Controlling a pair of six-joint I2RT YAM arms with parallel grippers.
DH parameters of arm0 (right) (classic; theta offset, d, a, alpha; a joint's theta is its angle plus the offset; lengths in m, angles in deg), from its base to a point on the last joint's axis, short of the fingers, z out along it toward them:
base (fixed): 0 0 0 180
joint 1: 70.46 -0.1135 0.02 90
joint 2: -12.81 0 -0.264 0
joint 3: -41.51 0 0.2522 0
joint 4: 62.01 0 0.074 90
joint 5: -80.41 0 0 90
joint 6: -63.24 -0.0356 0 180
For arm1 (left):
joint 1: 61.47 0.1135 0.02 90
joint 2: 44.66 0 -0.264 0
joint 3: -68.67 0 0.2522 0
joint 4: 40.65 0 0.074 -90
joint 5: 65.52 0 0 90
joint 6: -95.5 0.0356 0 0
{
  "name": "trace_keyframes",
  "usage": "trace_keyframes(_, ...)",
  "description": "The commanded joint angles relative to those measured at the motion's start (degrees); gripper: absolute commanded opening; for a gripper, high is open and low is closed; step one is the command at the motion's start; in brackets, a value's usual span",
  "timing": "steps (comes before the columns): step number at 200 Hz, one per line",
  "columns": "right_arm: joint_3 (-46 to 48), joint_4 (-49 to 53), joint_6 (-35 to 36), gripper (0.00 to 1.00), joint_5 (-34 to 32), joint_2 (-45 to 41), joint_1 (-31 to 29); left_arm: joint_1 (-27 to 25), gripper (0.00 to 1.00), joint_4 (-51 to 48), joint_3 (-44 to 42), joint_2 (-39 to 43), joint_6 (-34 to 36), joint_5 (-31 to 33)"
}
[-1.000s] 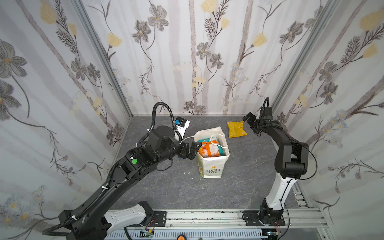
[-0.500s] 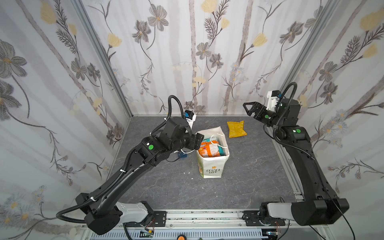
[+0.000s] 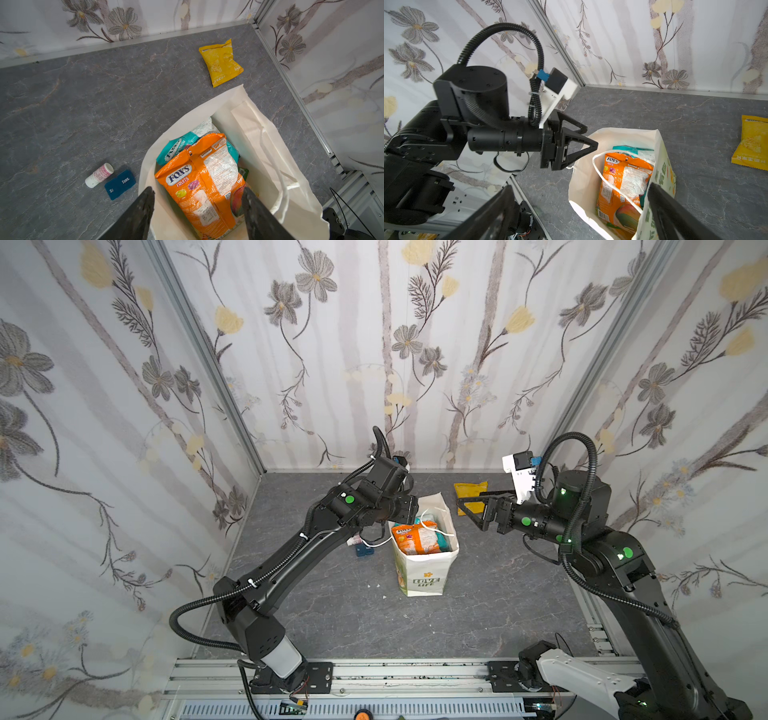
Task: Take the snacks out of the paper bag
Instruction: 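Return the right gripper toward the bag while the left gripper moves over it, then lower the left gripper into the bag toward the orange FOX'S candy bag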
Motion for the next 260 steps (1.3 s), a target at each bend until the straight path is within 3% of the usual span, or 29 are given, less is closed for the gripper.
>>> trace_keyframes(1,2.3,2.5,0.0,0.99,-1.7,-2.5,-1.4,-0.2,0.66,-0.8,1.1,-2.1,-1.6,-3.4)
trace_keyframes(47,7.5,1.5,-2.4,0.99,-2.4,-7.4,-2.0,-2.1,0.62,-0.7,3.1,-6.9,-1.6,-6.5)
trace_keyframes(94,9.7,1.8,-3.3,0.99,-2.7,-9.6,-2.1,-4.0,0.62,-0.6,0.8,-9.4,-1.5,-4.4)
trace_keyframes(142,9.0,2.3,-3.1,0.99,-3.4,-10.1,-2.1,-4.9,0.71,-0.9,-0.6,-12.3,-2.1,-5.4)
trace_keyframes(202,9.4,2.7,-2.9,0.99,-4.1,-10.0,-2.1,-5.1,0.71,-0.4,-2.4,-16.5,-2.9,-3.8)
trace_keyframes(228,9.2,2.8,-2.8,0.99,-4.2,-9.8,-2.1,-5.1,0.63,1.3,-3.9,-17.3,-3.3,-3.1)
trace_keyframes(260,9.0,3.0,-2.8,0.99,-4.5,-10.0,-2.1,-5.1,0.43,1.5,-4.7,-18.0,-3.7,-3.0)
